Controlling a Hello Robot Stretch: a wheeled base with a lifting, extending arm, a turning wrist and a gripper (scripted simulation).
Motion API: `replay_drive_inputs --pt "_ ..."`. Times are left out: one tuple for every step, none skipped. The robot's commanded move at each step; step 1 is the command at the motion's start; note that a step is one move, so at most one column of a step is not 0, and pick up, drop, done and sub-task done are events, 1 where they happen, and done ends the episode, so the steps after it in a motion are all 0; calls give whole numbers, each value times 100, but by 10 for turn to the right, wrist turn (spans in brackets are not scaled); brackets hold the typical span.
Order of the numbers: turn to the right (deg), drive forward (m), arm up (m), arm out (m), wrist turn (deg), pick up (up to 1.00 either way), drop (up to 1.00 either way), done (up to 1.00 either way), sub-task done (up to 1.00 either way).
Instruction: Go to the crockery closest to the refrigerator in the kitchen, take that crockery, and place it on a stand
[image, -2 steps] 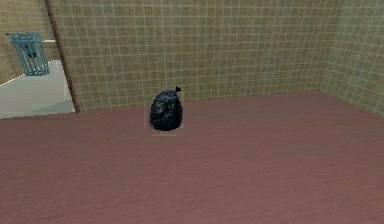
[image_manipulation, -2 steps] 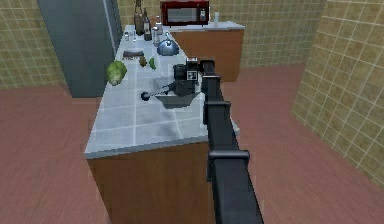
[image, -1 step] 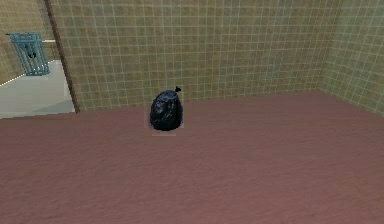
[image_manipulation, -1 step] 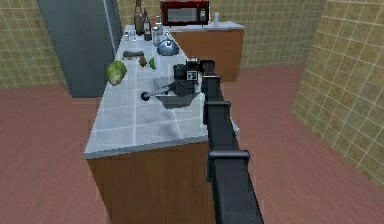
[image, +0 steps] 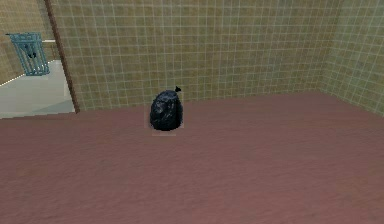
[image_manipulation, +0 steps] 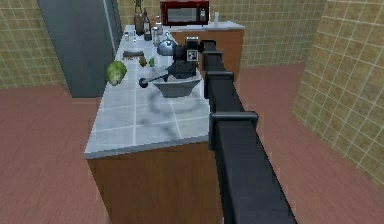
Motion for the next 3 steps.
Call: replay_drive_inputs --pt "0 0 0 0 -450 0 0 0 0" --pt "0 0 0 0 -450 0 0 0 0" --pt "0 0 0 0 -30 0 0 0 0"
